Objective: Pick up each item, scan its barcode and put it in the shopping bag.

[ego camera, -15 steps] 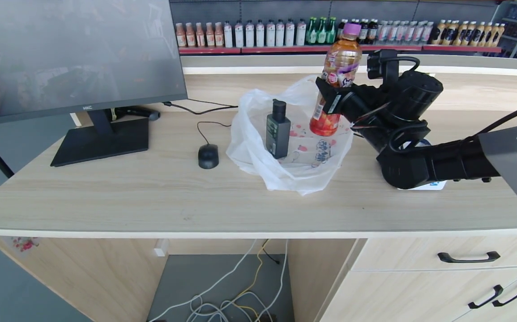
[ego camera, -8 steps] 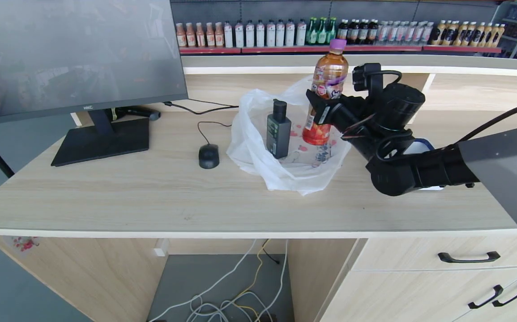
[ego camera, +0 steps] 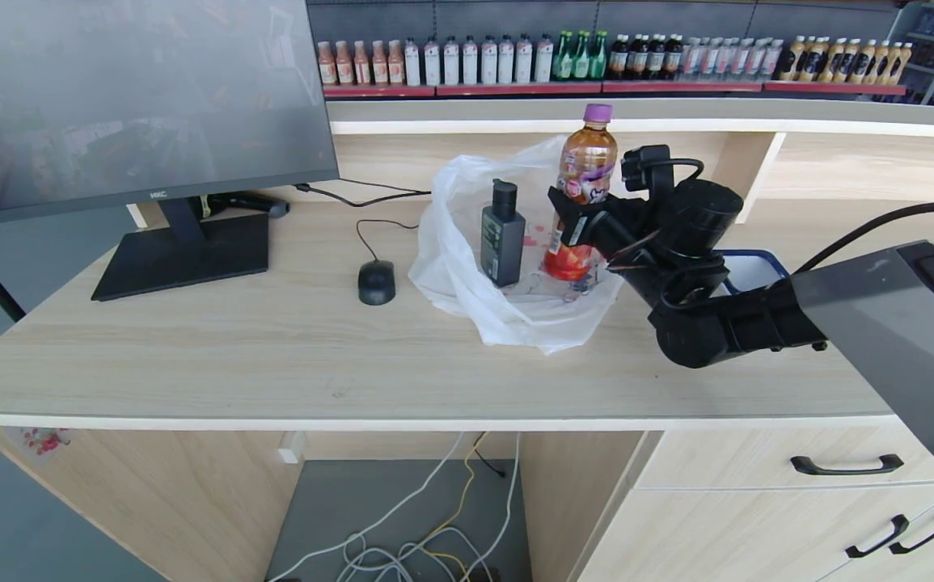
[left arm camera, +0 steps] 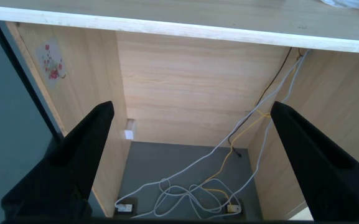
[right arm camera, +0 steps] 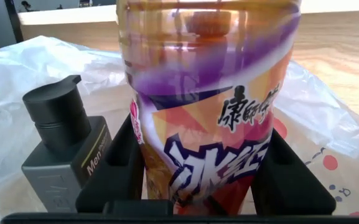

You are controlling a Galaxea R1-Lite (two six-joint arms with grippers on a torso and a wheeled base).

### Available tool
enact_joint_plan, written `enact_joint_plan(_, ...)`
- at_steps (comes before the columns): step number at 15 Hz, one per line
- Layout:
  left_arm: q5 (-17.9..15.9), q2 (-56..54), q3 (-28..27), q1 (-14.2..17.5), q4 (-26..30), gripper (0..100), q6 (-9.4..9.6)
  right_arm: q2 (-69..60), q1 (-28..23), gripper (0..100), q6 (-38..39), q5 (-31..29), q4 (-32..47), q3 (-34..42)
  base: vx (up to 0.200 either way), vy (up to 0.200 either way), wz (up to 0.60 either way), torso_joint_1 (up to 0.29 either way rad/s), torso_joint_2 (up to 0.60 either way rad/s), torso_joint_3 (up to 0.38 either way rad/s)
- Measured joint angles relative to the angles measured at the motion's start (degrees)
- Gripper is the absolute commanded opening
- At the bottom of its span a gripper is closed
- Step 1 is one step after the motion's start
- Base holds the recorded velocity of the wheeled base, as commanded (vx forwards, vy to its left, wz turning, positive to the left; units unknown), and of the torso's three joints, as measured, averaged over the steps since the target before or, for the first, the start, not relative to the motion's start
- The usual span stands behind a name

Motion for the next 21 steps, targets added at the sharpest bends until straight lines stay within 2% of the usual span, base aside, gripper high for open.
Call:
enact_joint_plan(15, 0.00, 0.00, 0.00, 0.00, 0.00, 100, 0.00, 2.47, 0.59, 0, -1.19, -0.09, -1.91, 0.27, 0.000, 0.000, 0.00, 0.000, 0.00, 0.000)
enact_joint_plan(21, 0.00, 0.00, 0.00, 0.05, 0.00, 100, 0.00, 3.58, 0.85, 0, -3.93, -0.05, -3.32, 0.49, 0.000, 0.000, 0.00, 0.000, 0.00, 0.000)
